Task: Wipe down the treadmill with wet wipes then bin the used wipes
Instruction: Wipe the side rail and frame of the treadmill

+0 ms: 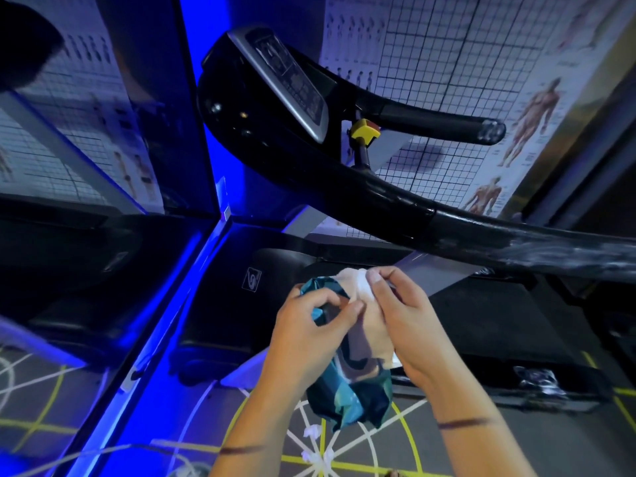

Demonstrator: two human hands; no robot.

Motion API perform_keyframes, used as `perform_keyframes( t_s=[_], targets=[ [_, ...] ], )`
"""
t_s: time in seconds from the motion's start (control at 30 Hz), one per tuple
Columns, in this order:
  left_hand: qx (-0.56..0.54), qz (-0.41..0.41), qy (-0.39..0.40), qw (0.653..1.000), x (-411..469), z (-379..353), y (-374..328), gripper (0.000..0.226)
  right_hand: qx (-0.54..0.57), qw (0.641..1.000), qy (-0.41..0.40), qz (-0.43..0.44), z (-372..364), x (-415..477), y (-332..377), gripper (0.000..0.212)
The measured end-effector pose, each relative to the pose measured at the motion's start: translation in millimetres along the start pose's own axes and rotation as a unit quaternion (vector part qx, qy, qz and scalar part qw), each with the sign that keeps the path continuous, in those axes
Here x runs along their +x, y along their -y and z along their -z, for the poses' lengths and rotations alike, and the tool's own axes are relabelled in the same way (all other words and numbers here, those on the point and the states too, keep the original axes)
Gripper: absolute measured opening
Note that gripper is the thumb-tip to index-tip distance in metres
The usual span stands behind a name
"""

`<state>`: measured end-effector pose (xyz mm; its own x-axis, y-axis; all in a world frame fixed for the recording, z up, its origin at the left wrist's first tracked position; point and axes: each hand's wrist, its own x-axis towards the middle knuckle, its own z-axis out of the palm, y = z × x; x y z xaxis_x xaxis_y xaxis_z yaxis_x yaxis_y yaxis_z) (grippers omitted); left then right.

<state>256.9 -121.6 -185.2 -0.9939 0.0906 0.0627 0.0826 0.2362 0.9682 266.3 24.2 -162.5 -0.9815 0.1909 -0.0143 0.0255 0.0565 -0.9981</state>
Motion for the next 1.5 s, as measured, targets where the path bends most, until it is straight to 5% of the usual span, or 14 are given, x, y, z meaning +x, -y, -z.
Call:
perform_keyframes(
  t_s=[0.37, 0.53, 0.83, 1.17, 1.3, 1.5],
  targets=[
    [-0.048, 0.003, -0.053, 0.997, 10.2, 0.7, 24.1, 0.028, 0.096, 0.976, -0.184, -0.068, 24.3, 16.2, -16.3, 0.018],
    [-0.162, 0.102, -0.166, 0.967, 20.4, -1.6, 33.3, 0.026, 0.118, 0.982, -0.089, -0.114, 28.3, 4.0, -6.4, 0.032],
    [-0.068, 0.089, -0.193, 0.975, 25.3, -9.9, 35.1, 0.023, 0.043, 0.980, 0.130, -0.141, 27.6, -9.6, 3.1, 0.046],
    [0.021, 0.089, -0.204, 0.975, 25.9, -14.4, 41.9, 0.030, 0.149, 0.981, 0.093, -0.080, 19.6, -3.9, 3.8, 0.025],
    [0.026, 0.097, -0.204, 0.974, 28.3, -15.0, 47.2, 0.027, 0.169, 0.979, 0.008, -0.113, 21.5, 9.6, -10.5, 0.049],
    [-0.063, 0.094, -0.101, 0.988, 32.7, -32.4, 50.8, 0.016, 0.142, 0.986, 0.012, -0.091, 7.3, 19.5, -13.4, 0.032]
  ],
)
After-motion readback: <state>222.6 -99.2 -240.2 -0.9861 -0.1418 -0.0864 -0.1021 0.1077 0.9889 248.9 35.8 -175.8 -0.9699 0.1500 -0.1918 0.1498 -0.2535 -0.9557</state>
